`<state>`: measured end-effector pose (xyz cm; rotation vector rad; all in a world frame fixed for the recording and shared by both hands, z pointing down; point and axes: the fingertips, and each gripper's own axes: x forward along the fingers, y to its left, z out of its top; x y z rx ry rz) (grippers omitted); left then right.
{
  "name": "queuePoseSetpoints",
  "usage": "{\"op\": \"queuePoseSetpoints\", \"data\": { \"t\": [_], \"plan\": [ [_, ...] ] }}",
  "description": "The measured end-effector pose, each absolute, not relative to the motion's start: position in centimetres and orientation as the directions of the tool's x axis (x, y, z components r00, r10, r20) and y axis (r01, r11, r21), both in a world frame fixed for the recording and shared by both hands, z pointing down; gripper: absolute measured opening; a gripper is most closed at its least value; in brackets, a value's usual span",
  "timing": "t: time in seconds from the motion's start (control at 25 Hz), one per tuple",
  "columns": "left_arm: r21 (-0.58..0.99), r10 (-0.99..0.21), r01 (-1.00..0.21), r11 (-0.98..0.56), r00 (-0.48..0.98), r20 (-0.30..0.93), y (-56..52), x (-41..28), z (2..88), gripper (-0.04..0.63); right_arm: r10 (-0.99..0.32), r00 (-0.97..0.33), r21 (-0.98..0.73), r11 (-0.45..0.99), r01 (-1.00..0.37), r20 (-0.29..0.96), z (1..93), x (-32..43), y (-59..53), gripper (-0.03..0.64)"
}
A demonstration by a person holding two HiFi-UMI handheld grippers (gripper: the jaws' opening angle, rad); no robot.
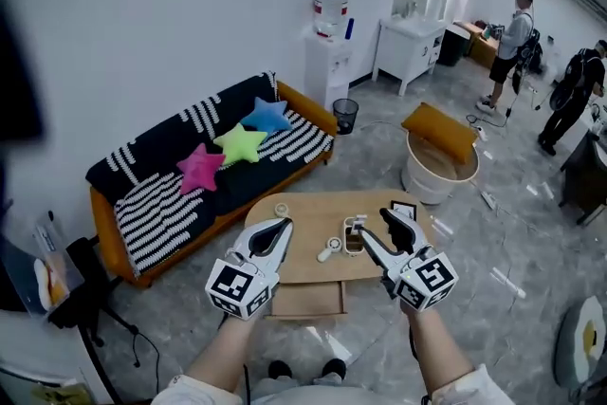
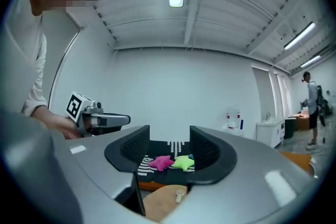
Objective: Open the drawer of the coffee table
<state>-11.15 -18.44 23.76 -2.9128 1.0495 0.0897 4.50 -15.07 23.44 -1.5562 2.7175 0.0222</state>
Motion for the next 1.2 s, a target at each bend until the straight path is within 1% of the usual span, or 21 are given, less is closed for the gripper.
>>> {"op": "queuePoseSetpoints", "data": {
  "t": [0.08,0.24,0.52,0.68,0.8,0.92,1.04,1.2],
  "plan": [
    [-0.036,-0.635,-0.639,-0.768,0.768,-0.087,-17.9,-11.1,21.6,-0.002,-0.882,-0.470,0.002,0.470,-0.883,-0.022,21.9,5.7,-14.8,0.211],
    [-0.036,-0.637,-0.642,-0.766,0.765,-0.093,-16.8,-10.8,20.1,-0.002,-0.903,-0.430,0.002,0.430,-0.903,-0.002,21.0,7.9,-13.7,0.174],
    [-0.031,-0.631,-0.634,-0.772,0.772,-0.074,-16.1,-9.8,20.4,-0.002,-0.926,-0.378,0.017,0.378,-0.926,0.022,21.6,10.1,-12.9,0.042],
    [-0.046,-0.624,-0.628,-0.777,0.778,-0.071,-15.8,-8.6,19.9,-0.002,-0.929,-0.367,0.031,0.368,-0.929,0.045,22.0,11.1,-12.9,0.030],
    [-0.051,-0.627,-0.630,-0.775,0.776,-0.071,-15.7,-8.2,19.5,-0.002,-0.942,-0.332,0.038,0.334,-0.942,0.056,21.9,12.1,-13.1,0.006],
    [-0.055,-0.634,-0.638,-0.768,0.769,-0.076,-15.8,-7.9,19.2,-0.002,-0.948,-0.316,0.039,0.318,-0.947,0.046,21.8,12.7,-13.2,0.005],
    [-0.027,-0.646,-0.649,-0.760,0.759,-0.083,-16.5,-7.8,19.4,-0.002,-0.948,-0.317,0.037,0.318,-0.947,0.040,21.9,13.2,-13.6,0.003],
    [-0.004,-0.669,-0.671,-0.741,0.740,-0.068,-17.6,-8.2,19.8,-0.002,-0.953,-0.301,0.033,0.301,-0.953,0.025,21.6,14.6,-14.1,0.004]
  ]
}}
